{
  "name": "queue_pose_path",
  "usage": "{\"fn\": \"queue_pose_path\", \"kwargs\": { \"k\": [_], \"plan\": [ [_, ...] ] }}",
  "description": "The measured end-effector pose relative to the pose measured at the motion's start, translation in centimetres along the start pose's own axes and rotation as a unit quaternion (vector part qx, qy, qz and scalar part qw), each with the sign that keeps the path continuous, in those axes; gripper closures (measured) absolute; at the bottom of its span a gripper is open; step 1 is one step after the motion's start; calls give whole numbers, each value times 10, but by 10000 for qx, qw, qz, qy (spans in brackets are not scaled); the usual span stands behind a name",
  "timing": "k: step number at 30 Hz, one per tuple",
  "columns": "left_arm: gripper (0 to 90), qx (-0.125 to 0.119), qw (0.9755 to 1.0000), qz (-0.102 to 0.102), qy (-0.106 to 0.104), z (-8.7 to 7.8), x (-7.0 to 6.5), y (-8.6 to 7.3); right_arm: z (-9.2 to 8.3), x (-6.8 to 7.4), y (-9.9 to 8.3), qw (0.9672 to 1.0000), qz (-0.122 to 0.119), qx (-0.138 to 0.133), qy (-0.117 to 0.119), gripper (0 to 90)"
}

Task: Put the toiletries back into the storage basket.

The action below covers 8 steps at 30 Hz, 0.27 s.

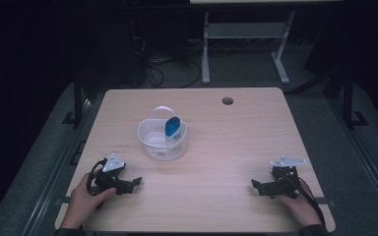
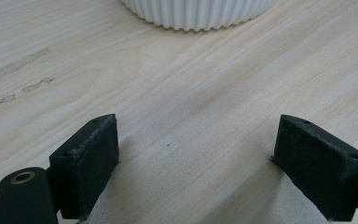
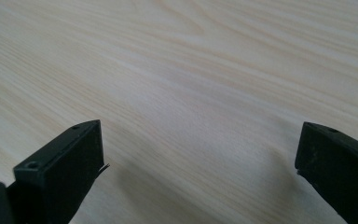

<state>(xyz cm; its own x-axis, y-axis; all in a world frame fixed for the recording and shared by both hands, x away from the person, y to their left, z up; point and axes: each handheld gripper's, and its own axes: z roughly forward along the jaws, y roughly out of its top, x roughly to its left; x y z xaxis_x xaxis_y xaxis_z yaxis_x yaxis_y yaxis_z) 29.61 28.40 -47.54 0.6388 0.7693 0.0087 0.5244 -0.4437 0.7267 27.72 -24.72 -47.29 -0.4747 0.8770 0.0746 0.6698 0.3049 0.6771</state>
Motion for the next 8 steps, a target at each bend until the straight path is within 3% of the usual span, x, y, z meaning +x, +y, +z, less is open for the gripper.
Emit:
{"fn": "queue_pose_path", "kwargs": {
  "k": [8],
  "plan": [
    [131, 0, 10000, 1, 0, 0, 0, 0, 4, -1, -3, 9999, -49, 107, -106, 7]
  ]
}}
